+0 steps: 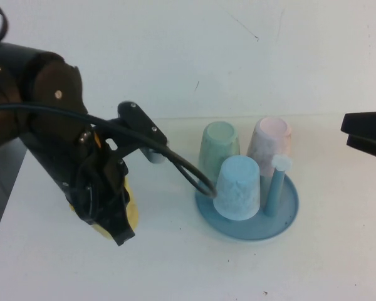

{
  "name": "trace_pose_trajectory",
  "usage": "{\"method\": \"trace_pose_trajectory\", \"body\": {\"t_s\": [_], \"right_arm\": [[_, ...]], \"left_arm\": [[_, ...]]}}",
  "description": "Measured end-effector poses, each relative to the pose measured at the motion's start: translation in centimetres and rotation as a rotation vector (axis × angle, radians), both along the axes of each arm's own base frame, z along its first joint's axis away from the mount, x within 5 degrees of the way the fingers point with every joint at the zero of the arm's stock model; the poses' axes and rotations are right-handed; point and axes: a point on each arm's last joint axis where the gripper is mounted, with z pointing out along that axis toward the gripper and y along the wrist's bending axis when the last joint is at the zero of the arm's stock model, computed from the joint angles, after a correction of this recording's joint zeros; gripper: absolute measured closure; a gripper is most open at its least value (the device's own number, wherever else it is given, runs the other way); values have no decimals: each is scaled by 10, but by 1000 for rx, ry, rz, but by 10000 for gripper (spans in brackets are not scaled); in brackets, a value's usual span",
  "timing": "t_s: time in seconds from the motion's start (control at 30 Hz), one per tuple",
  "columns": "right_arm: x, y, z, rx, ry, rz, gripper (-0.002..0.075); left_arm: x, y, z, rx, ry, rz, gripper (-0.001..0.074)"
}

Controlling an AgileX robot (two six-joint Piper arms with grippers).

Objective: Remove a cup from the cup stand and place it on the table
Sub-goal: Place the cup on the table

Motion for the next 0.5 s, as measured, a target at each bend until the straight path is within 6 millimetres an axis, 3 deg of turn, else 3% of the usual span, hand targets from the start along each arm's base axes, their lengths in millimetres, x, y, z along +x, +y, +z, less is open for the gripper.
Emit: {"method": "trace_pose_trajectory", "body": {"t_s": [0.3,0.5], "right_arm": [[-3,1,-3,-38,9,33,34],[-4,1,-5,-52,12,45,34]], "left_arm": [[37,-15,-59,98,65,-3,729],[49,-20,-91,148,108,-35,729]]}}
